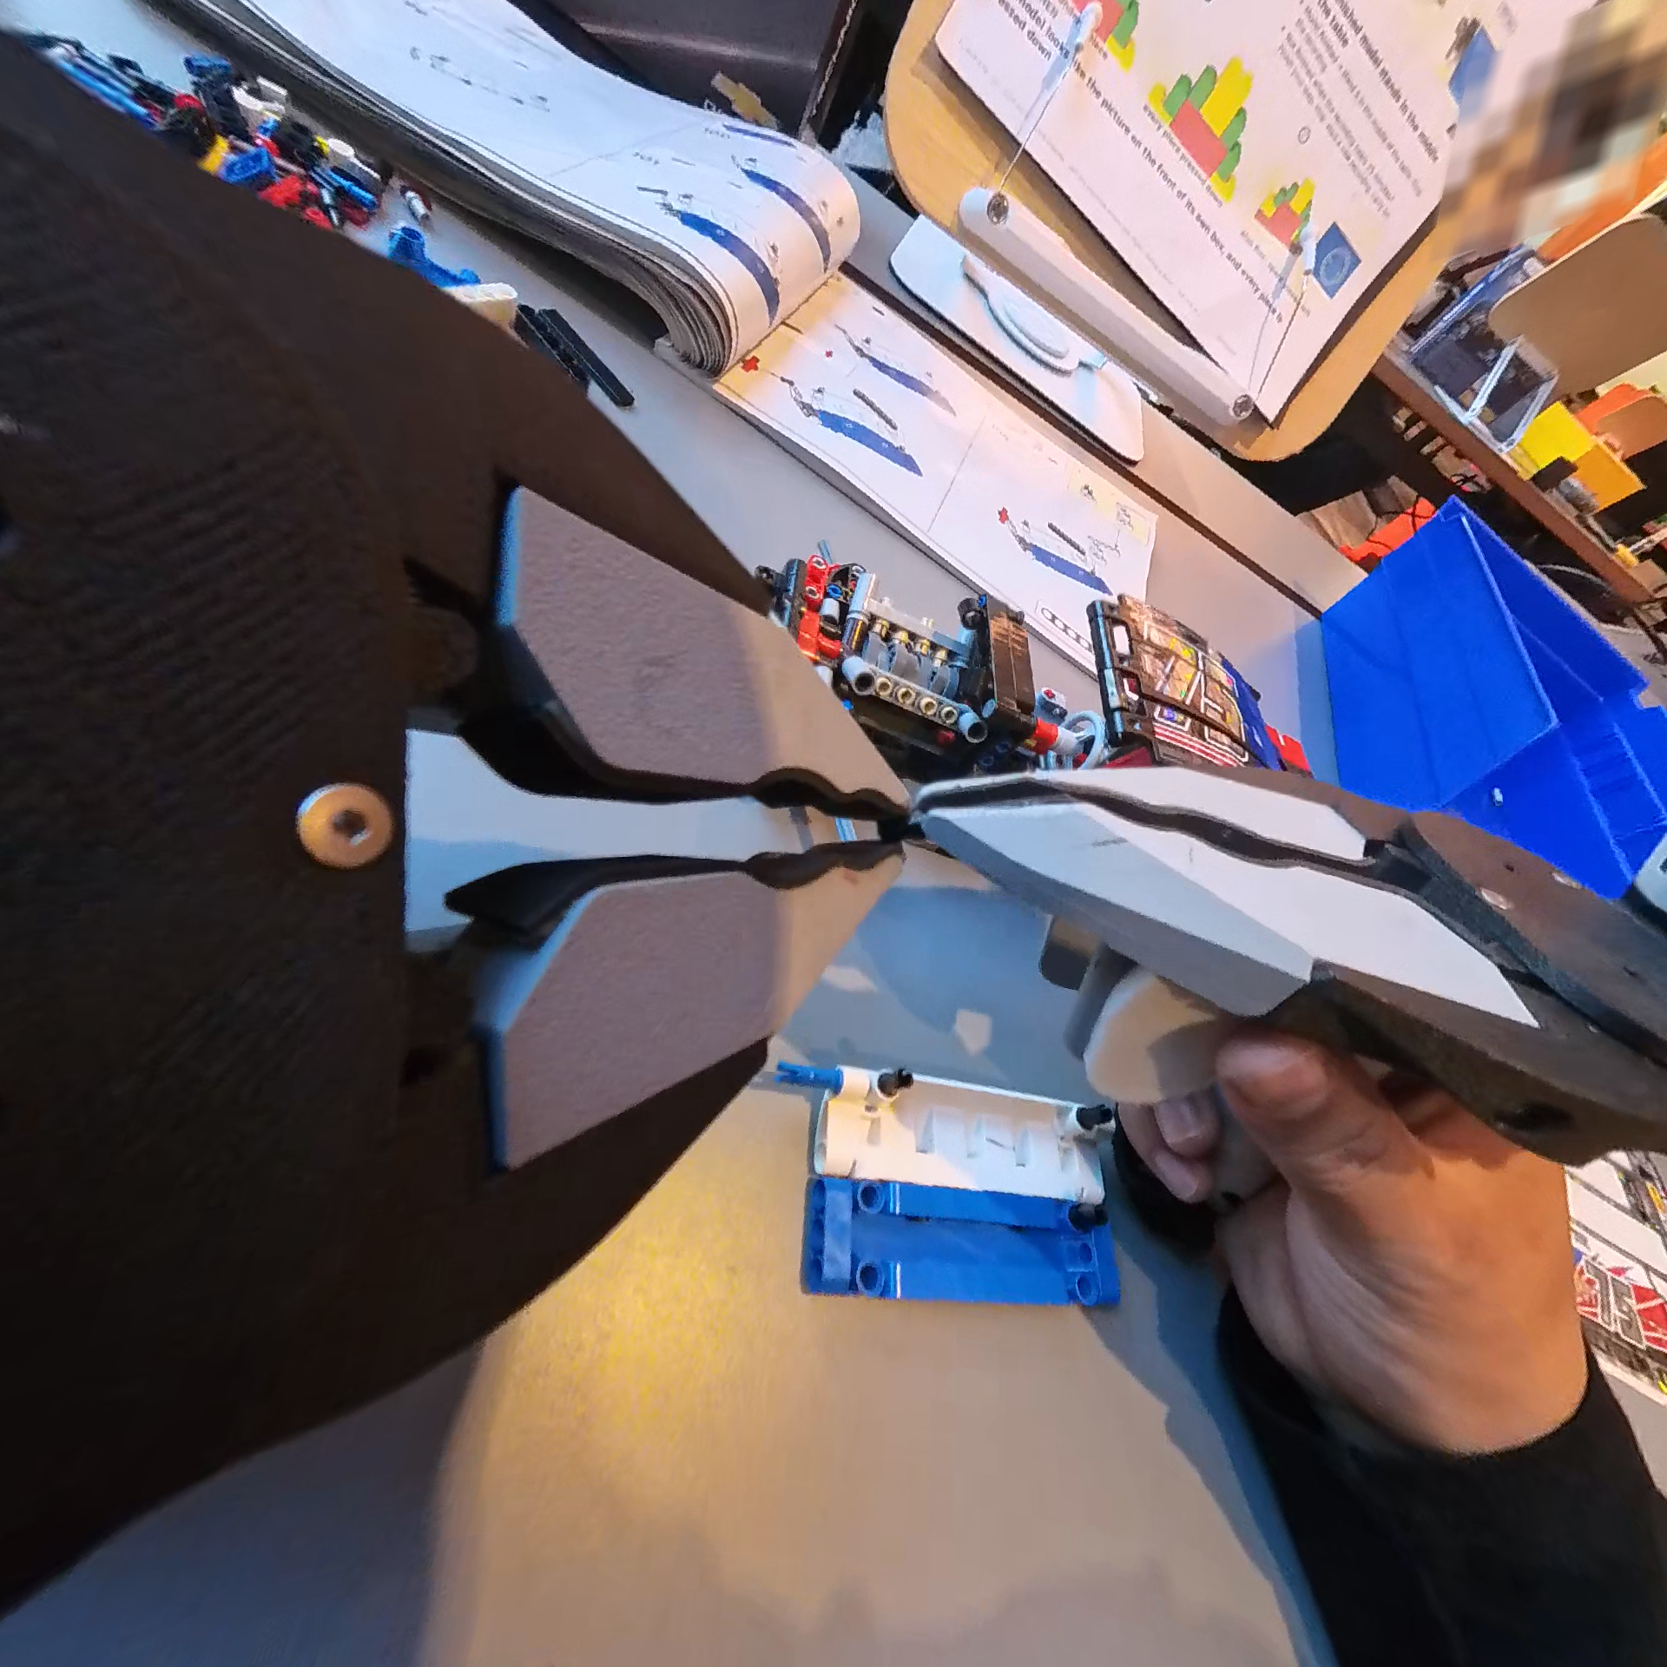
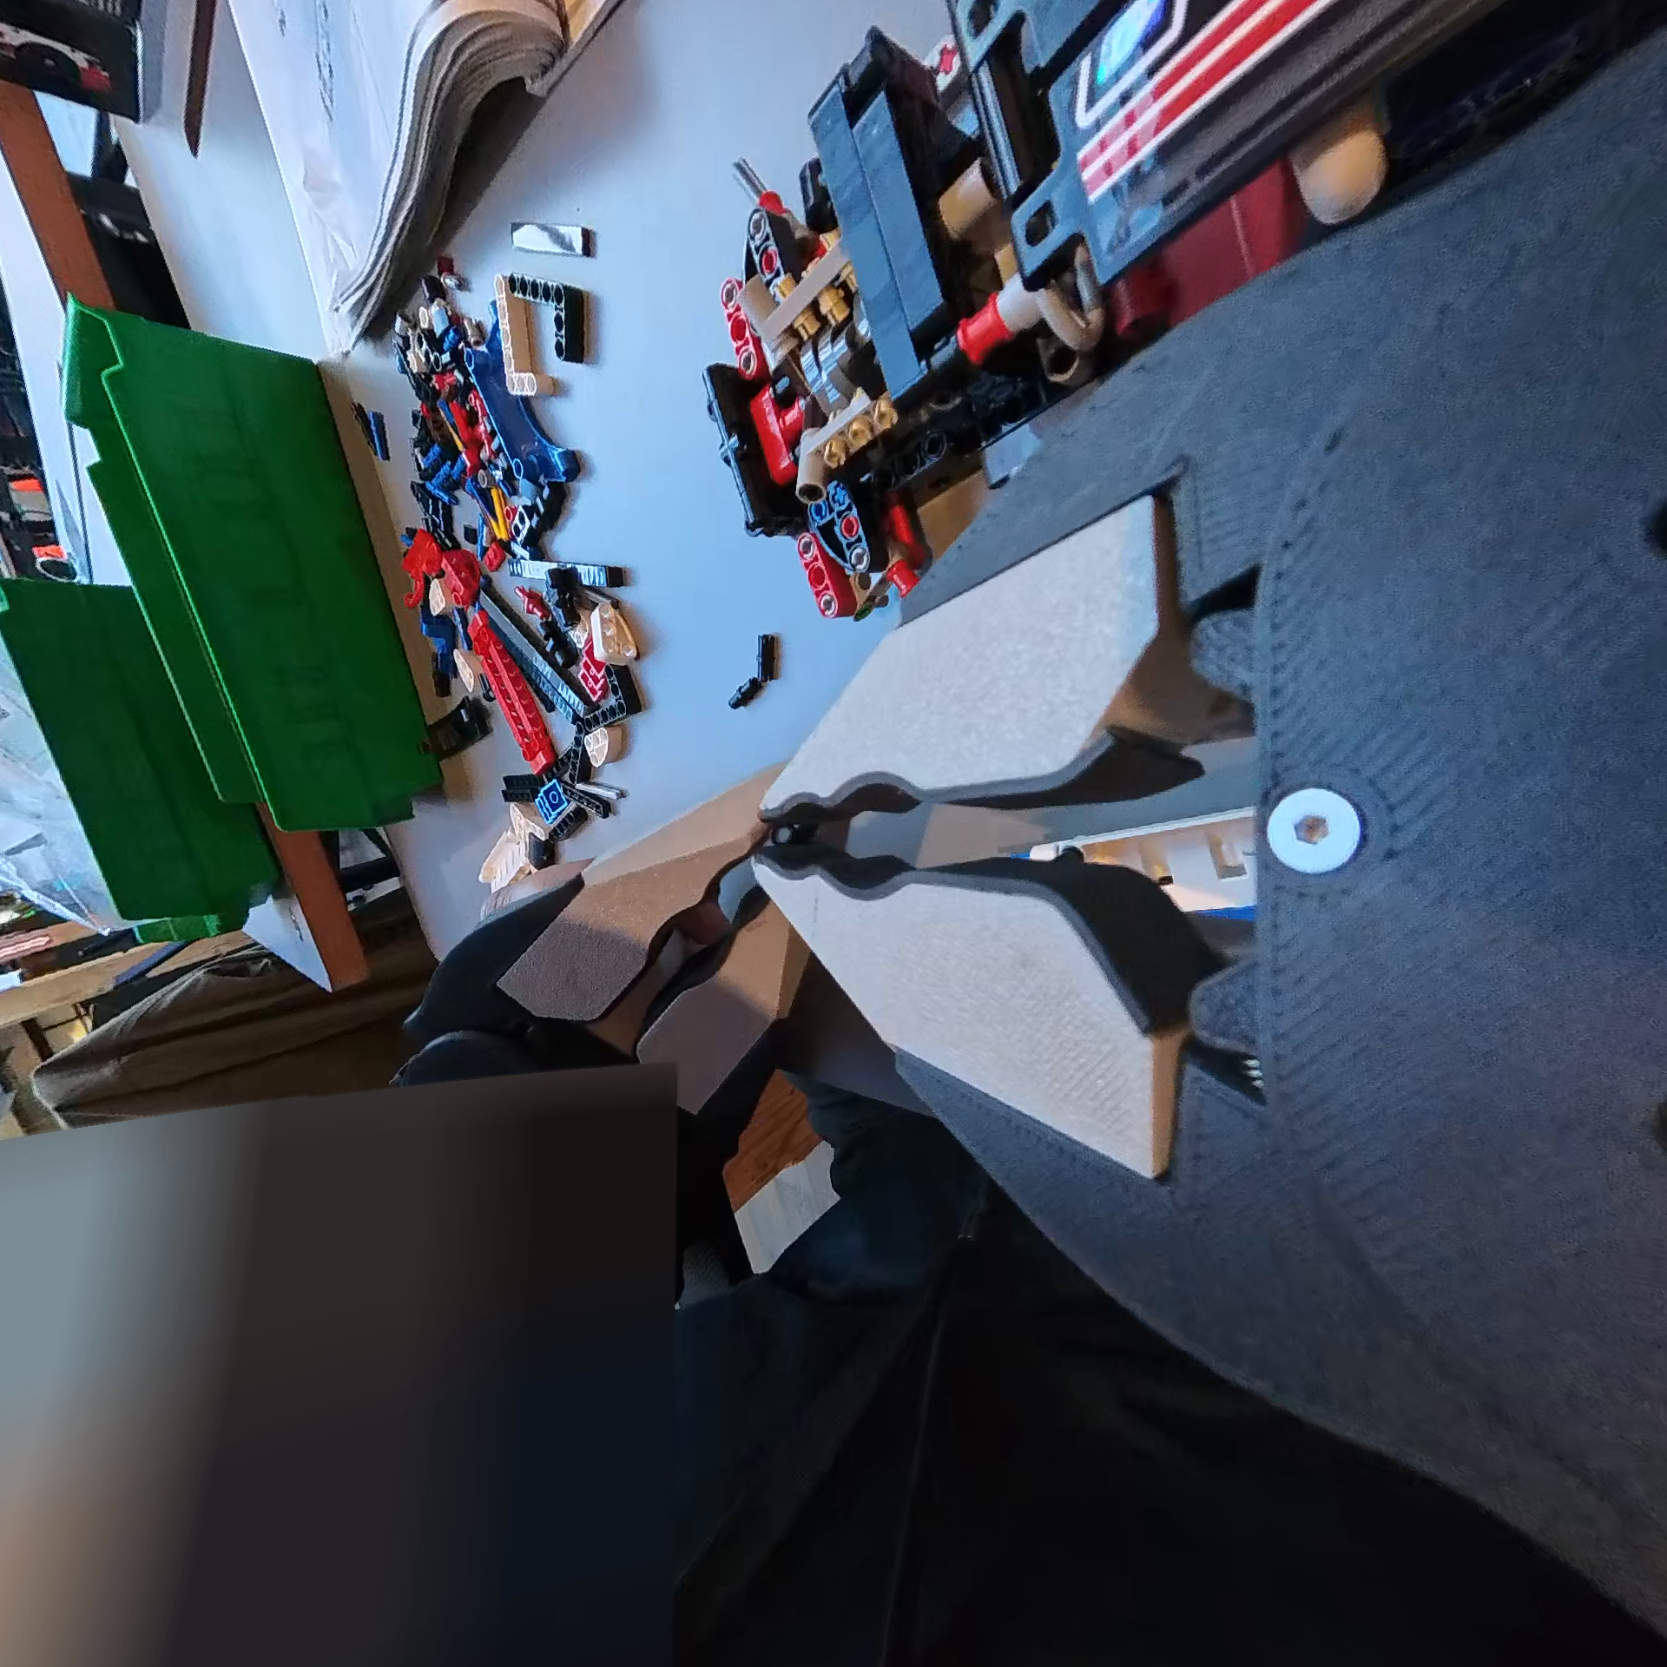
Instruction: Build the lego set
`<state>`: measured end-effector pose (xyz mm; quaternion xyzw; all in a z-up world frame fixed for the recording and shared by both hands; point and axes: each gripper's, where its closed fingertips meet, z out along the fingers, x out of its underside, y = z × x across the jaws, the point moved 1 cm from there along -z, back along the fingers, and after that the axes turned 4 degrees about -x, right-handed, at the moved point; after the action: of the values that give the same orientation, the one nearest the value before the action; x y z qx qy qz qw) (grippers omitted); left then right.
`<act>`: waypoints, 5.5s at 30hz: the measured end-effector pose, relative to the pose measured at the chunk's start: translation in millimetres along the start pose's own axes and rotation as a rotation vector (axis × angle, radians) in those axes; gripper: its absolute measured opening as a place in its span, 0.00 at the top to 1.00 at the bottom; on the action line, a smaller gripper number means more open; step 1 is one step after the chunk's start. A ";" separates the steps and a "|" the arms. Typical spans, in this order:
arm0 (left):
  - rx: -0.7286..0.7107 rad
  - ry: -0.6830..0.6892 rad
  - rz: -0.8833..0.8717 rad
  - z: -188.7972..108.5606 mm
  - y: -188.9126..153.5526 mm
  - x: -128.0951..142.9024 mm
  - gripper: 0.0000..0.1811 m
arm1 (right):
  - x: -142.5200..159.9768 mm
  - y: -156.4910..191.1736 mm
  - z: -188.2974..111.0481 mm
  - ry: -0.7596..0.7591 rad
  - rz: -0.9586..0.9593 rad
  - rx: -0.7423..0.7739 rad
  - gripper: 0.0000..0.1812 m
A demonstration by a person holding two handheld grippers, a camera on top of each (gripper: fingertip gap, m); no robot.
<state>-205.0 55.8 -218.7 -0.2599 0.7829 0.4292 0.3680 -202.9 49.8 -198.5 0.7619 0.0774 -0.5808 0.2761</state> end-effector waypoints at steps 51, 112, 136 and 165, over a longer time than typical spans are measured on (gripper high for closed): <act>0.782 0.398 -0.398 -26.9 -81.0 30.3 0.99 | 73.5 10.0 -22.0 0.527 -0.221 0.020 0.89; 0.474 0.225 -0.054 -10.2 -70.9 15.8 0.99 | 73.2 28.3 -7.4 0.512 -0.268 0.040 0.99; 0.457 0.166 -0.181 -13.0 -68.1 17.2 0.99 | 73.7 27.5 -4.7 0.499 -0.281 0.042 0.99; 0.535 0.300 -0.213 -18.7 -69.5 31.9 0.99 | 55.3 9.9 -39.9 0.454 -0.300 0.145 0.91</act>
<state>-180.3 2.2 -270.9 -0.2945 0.8818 0.1242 0.3467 -147.6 50.7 -239.6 0.8703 0.2077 -0.4336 0.1074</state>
